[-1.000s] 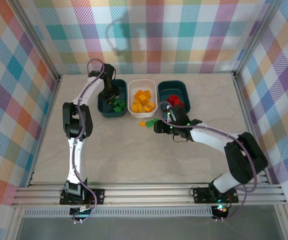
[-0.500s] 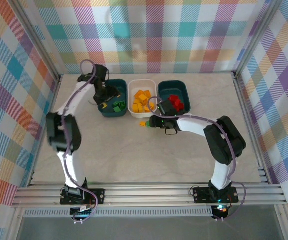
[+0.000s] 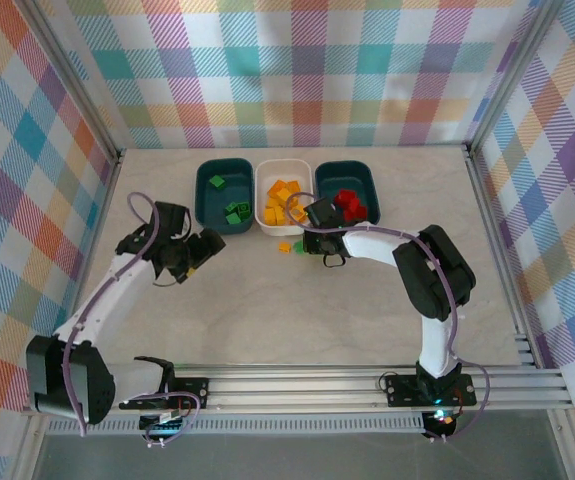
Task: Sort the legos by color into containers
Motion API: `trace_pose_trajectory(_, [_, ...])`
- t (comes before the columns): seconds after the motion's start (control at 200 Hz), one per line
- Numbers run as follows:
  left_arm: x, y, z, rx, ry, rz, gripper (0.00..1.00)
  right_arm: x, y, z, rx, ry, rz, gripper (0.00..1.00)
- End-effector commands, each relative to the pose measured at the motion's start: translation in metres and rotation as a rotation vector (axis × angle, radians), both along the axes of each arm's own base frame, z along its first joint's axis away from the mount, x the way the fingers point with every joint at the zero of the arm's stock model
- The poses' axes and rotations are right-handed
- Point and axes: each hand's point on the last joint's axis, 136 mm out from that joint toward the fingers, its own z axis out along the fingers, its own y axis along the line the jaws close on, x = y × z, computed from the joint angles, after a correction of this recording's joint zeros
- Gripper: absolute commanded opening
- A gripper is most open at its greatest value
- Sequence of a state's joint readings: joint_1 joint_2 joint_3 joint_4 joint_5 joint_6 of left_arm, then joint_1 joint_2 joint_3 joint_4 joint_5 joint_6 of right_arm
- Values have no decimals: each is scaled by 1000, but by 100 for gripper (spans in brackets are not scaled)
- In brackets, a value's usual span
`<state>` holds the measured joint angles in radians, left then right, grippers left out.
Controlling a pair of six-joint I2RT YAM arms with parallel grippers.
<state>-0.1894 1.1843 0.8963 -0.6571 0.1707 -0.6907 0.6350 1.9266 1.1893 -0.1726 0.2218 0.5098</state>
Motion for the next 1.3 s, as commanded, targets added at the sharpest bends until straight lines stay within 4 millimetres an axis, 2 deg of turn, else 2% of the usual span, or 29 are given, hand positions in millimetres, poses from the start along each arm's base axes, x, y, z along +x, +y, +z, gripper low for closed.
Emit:
trace_pose_trajectory(0.0, [-8, 4, 4, 14, -60, 3, 88, -5, -2, 17, -26, -49, 16, 28])
trace_pose_trajectory(0.12, [-21, 8, -5, 7, -58, 25, 88, -19, 1, 42, -30, -99, 44, 27])
trace_pose_trajectory(0.21, [-26, 7, -3, -10, -65, 29, 89, -34, 5, 65, -40, -145, 75, 27])
trace_pose_trajectory(0.275, [-30, 14, -4, 15, -49, 61, 93, -42, 12, 83, -29, -173, 105, 27])
trace_pose_trajectory(0.325, [-35, 23, -8, 56, -24, 98, 100, -45, 24, 96, -2, -194, 141, 27])
trace_pose_trajectory(0.425, [-44, 41, -21, 125, 32, 170, 100, -49, 70, 108, 106, -169, 297, 27])
trace_pose_trajectory(0.5, [-48, 42, -29, 115, 55, 182, 100, -39, 98, 115, 143, -199, 350, 26])
trace_pose_trajectory(0.72, [-64, 40, -46, 103, 101, 158, 100, 8, 158, 126, 193, -299, 432, 26])
trace_pose_trajectory(0.825, [-72, 41, -51, 107, 109, 148, 100, 28, 178, 118, 189, -309, 457, 26])
trace_pose_trajectory(0.985, [-75, 40, -48, 87, 78, 141, 100, 57, 193, 94, 132, -292, 441, 27])
trace_pose_trajectory(1.035, [-76, 39, -46, 79, 61, 138, 100, 66, 195, 91, 114, -300, 423, 33])
trace_pose_trajectory(1.08, [-75, 38, -44, 72, 44, 138, 100, 73, 199, 95, 114, -312, 418, 40])
trace_pose_trajectory(1.125, [-74, 37, -42, 64, 27, 136, 100, 76, 204, 101, 117, -318, 427, 57])
trace_pose_trajectory(1.155, [-74, 37, -40, 61, 19, 136, 100, 78, 207, 108, 117, -327, 429, 63])
trace_pose_trajectory(1.23, [-71, 35, -36, 51, 2, 131, 100, 80, 200, 121, 76, -336, 388, 67])
trace_pose_trajectory(1.26, [-69, 34, -35, 46, -4, 127, 100, 77, 196, 127, 67, -342, 380, 67])
trace_pose_trajectory(1.275, [-68, 33, -34, 44, -7, 126, 100, 75, 195, 137, 76, -356, 376, 68])
trace_pose_trajectory(1.295, [-67, 33, -34, 40, -9, 126, 100, 72, 191, 138, 72, -358, 373, 68])
